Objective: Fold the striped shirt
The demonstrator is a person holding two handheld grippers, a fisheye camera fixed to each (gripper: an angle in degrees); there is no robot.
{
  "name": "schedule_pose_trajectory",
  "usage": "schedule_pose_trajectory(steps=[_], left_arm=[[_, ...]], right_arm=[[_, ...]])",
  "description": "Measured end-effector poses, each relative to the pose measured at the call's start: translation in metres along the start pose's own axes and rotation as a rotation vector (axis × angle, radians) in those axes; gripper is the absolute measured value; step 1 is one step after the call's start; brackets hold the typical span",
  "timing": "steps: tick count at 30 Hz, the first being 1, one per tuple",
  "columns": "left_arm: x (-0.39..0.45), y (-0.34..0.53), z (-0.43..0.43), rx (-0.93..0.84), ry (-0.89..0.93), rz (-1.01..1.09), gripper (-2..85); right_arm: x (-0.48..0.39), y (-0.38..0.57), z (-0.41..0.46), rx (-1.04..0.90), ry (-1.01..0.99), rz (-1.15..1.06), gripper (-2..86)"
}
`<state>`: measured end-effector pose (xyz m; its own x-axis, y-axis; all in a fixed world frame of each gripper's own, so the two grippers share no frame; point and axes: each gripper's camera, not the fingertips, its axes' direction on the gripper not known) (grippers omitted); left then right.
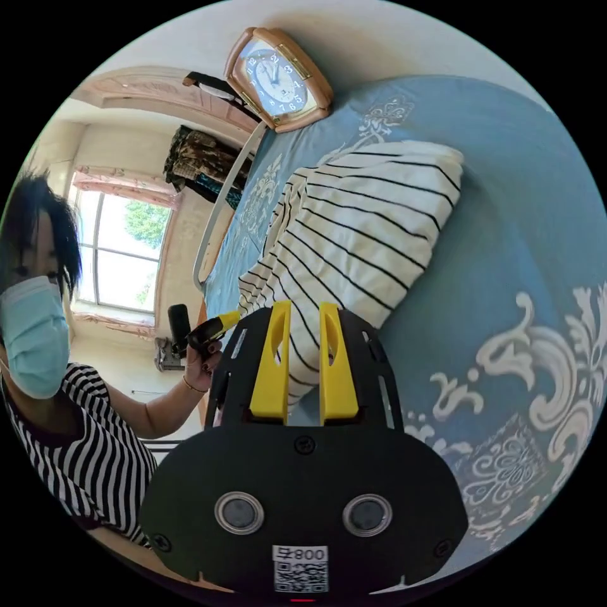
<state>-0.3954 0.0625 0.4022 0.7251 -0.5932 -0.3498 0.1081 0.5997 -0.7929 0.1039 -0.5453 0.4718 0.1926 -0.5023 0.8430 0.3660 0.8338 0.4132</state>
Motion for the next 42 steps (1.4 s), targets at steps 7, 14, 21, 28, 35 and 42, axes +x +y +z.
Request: schedule_pose_trajectory(steps=[7, 14, 21, 28, 35, 42], left_arm=[[0.026, -0.002, 0.030, -0.116, 0.125, 0.061, 1.7], [0.029, -0.027, 0.079, -0.252, -0.064, 0.095, 0.3], [0.039, -0.033, 0.071, -0.186, 0.028, 0.141, 0.2], [0.034, -0.039, 0.091, -0.295, -0.048, 0.177, 0.5], [0.011, -0.023, 0.062, -0.280, 0.100, 0.054, 3.0], [-0.018, -0.006, 0.061, -0.322, 0.218, -0.131, 8.0]], right_arm=[[0.017, 0.082, -0.030, 0.112, -0.157, 0.156, 8.0], [0.018, 0.102, -0.025, 0.046, -0.114, 0.120, 5.3], [-0.010, 0.132, -0.042, 0.070, -0.080, 0.007, 2.1], [0.003, 0.163, -0.048, 0.047, -0.141, 0.044, 3.2], [0.019, 0.216, -0.064, 0.010, -0.196, 0.235, 11.0], [0.021, 0.223, -0.053, -0.001, -0.327, 0.266, 5.0]])
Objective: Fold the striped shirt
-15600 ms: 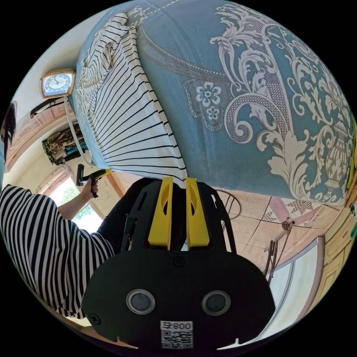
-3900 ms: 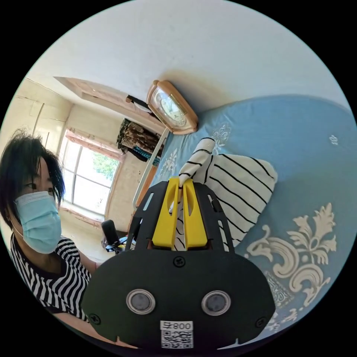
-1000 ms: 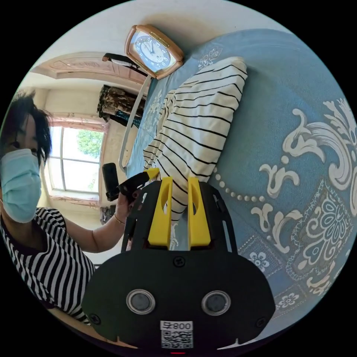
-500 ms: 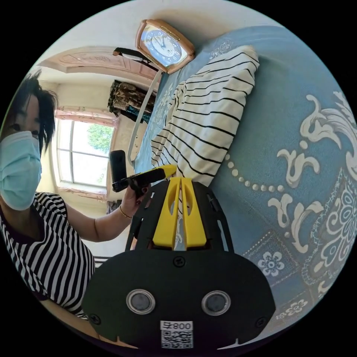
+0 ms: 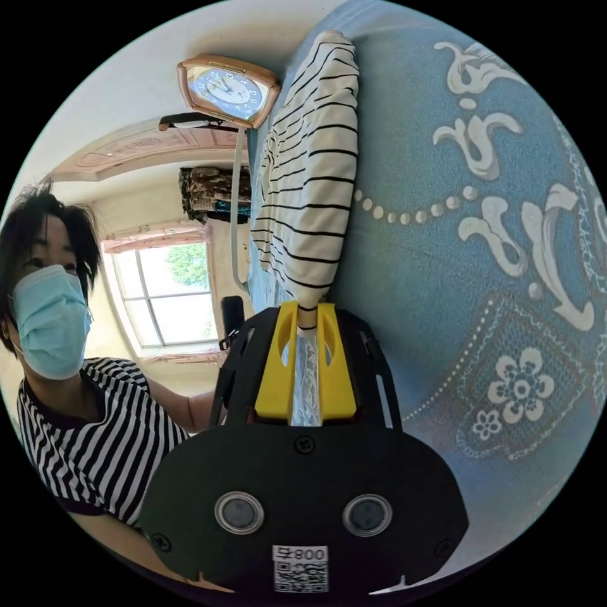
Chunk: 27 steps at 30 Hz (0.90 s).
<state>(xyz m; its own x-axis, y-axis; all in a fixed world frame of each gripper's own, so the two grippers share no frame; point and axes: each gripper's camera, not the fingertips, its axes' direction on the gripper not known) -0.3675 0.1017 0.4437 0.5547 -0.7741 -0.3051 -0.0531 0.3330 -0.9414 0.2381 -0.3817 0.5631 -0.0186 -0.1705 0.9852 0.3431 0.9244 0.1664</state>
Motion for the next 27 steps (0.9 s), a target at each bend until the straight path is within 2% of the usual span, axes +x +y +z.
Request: schedule_pose_trajectory(steps=[6, 10, 13, 20, 27], left_arm=[[-0.023, -0.001, 0.006, 0.036, 0.251, -0.107, 11.1], [-0.037, -0.005, 0.007, 0.124, 0.411, -0.200, 6.9], [-0.040, -0.002, 0.003, 0.154, 0.418, -0.222, 4.2], [-0.035, 0.014, -0.010, 0.151, 0.392, -0.204, 3.5], [-0.026, 0.034, -0.021, 0.157, 0.379, -0.175, 4.4]], right_arm=[[-0.004, 0.019, -0.018, 0.043, -0.164, 0.028, 3.1], [-0.008, 0.028, -0.025, 0.038, -0.204, 0.030, 3.5], [-0.008, 0.038, -0.031, 0.056, -0.257, 0.041, 5.0], [-0.020, 0.056, -0.038, 0.112, -0.243, 0.099, 10.9], [-0.050, 0.053, -0.023, 0.069, -0.345, 0.089, 4.3]])
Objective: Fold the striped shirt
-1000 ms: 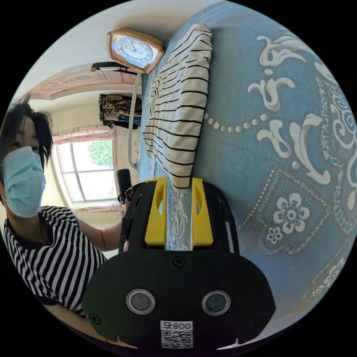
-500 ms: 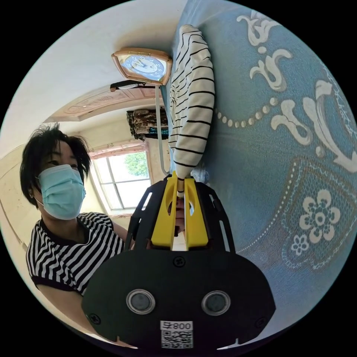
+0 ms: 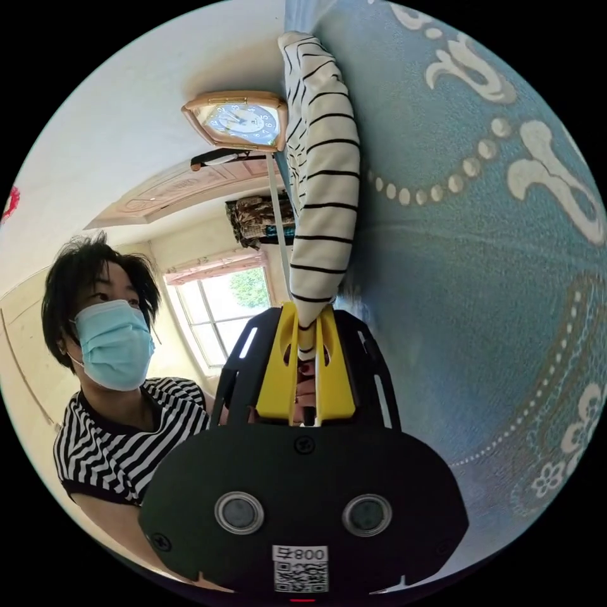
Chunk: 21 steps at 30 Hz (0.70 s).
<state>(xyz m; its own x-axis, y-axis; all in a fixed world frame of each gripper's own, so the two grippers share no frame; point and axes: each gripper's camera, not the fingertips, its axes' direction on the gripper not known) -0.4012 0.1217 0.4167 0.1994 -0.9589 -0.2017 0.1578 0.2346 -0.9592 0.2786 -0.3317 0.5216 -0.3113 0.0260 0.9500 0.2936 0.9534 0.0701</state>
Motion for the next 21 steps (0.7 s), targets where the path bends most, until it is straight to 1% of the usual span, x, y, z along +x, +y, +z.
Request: schedule_pose_trajectory(steps=[3, 8, 11, 14, 17, 21], left_arm=[[0.009, 0.014, -0.013, 0.016, -0.024, 0.043, 7.0], [0.013, 0.041, -0.054, 0.159, -0.090, 0.000, 10.1], [0.017, 0.051, -0.063, 0.218, -0.065, 0.001, 10.7], [0.022, 0.061, -0.067, 0.285, -0.073, 0.009, 10.1], [0.026, 0.074, -0.070, 0.357, -0.073, 0.004, 8.1], [0.034, 0.091, -0.068, 0.389, -0.093, 0.001, 4.5]], right_arm=[[-0.023, 0.008, -0.001, 0.013, 0.043, -0.027, 2.8], [-0.066, 0.017, 0.000, 0.001, 0.033, -0.075, 1.6], [-0.088, 0.022, 0.000, 0.009, -0.003, -0.087, 1.3], [-0.108, 0.030, -0.001, 0.019, -0.041, -0.088, 1.2], [-0.131, 0.039, -0.003, 0.016, -0.033, -0.096, 1.1], [-0.154, 0.049, -0.004, 0.004, -0.028, -0.089, 1.0]])
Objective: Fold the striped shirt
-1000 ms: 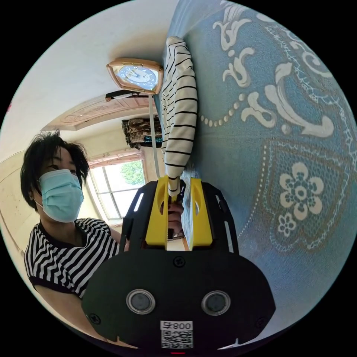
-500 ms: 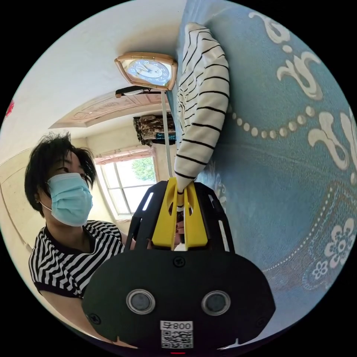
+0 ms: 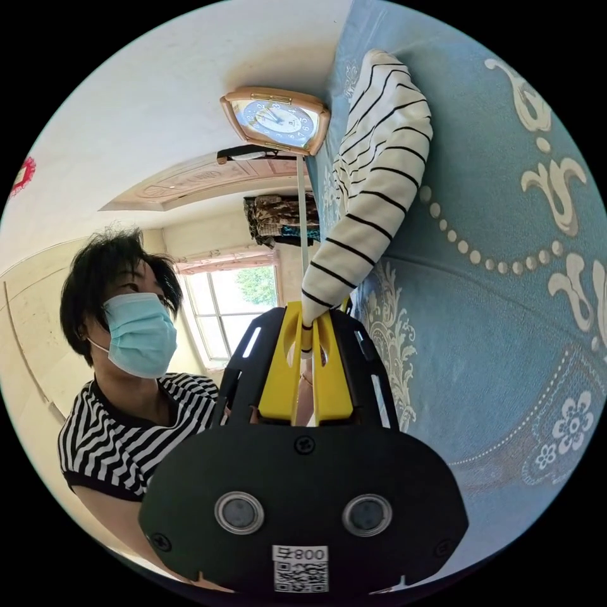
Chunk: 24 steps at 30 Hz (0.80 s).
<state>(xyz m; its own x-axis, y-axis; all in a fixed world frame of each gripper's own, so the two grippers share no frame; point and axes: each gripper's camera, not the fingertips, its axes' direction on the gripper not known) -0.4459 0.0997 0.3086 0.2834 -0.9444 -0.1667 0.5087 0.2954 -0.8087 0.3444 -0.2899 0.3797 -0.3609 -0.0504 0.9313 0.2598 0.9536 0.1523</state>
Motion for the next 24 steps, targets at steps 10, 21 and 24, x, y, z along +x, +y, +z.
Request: schedule_pose_trajectory(steps=[10, 21, 24], left_arm=[[0.076, 0.090, -0.022, -0.141, -0.089, 0.068, 3.2], [0.194, 0.202, -0.008, -0.398, -0.118, 0.134, 3.1], [0.227, 0.232, 0.007, -0.471, -0.109, 0.173, 3.1]], right_arm=[[-0.087, 0.060, -0.017, -0.007, -0.044, 0.066, 0.7], [-0.253, 0.152, -0.063, 0.029, -0.048, 0.063, 0.3], [-0.307, 0.181, -0.083, 0.063, -0.032, 0.044, 0.2]])
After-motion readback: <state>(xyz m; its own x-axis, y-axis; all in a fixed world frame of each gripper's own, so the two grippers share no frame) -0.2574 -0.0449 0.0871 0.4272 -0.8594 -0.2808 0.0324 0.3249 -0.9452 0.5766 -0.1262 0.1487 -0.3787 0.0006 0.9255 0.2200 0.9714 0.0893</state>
